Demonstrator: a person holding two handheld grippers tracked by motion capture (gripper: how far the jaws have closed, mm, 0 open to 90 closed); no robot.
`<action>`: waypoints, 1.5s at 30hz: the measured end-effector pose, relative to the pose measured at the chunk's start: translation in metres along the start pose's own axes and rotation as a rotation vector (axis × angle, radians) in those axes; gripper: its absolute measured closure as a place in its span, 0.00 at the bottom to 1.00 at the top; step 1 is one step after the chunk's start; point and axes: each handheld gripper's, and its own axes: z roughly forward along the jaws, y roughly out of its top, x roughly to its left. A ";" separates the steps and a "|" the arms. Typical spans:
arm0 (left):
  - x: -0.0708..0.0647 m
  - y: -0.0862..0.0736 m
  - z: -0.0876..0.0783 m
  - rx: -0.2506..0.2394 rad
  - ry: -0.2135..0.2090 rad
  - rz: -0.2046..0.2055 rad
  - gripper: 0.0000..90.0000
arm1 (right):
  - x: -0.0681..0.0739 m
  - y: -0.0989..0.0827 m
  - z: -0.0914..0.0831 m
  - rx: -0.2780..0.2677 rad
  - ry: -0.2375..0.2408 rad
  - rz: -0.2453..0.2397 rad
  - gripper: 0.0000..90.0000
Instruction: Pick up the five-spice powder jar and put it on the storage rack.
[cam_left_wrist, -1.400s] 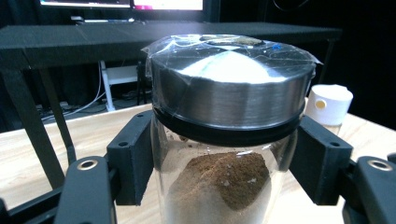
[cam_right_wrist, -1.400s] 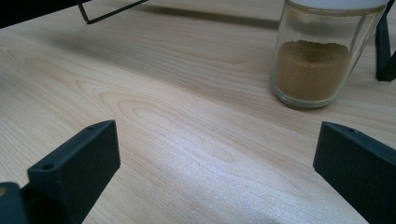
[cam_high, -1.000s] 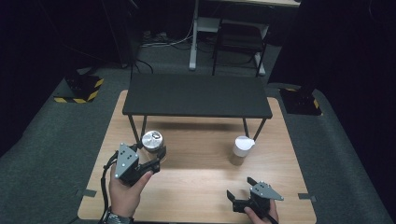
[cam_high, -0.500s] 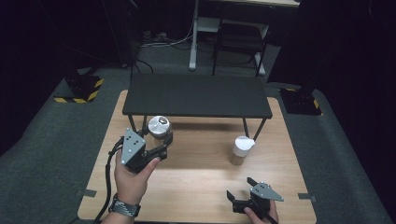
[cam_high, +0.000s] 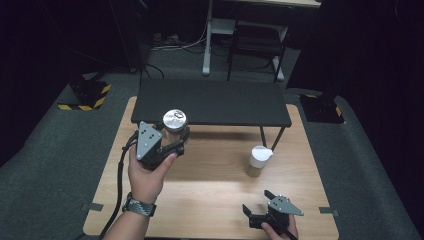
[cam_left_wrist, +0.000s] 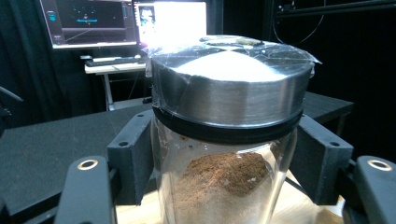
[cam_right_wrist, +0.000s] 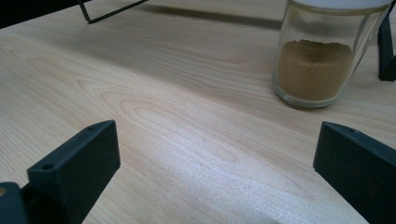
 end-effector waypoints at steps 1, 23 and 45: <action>0.000 0.000 0.000 0.000 0.000 0.000 0.35 | 0.000 0.000 0.000 0.000 0.000 0.000 0.00; 0.007 0.018 0.066 0.005 0.048 -0.017 0.35 | -0.002 -0.002 -0.001 -0.009 0.009 0.009 0.00; 0.015 0.014 0.110 0.052 0.125 -0.011 0.35 | -0.002 -0.003 -0.001 -0.016 0.012 -0.004 0.00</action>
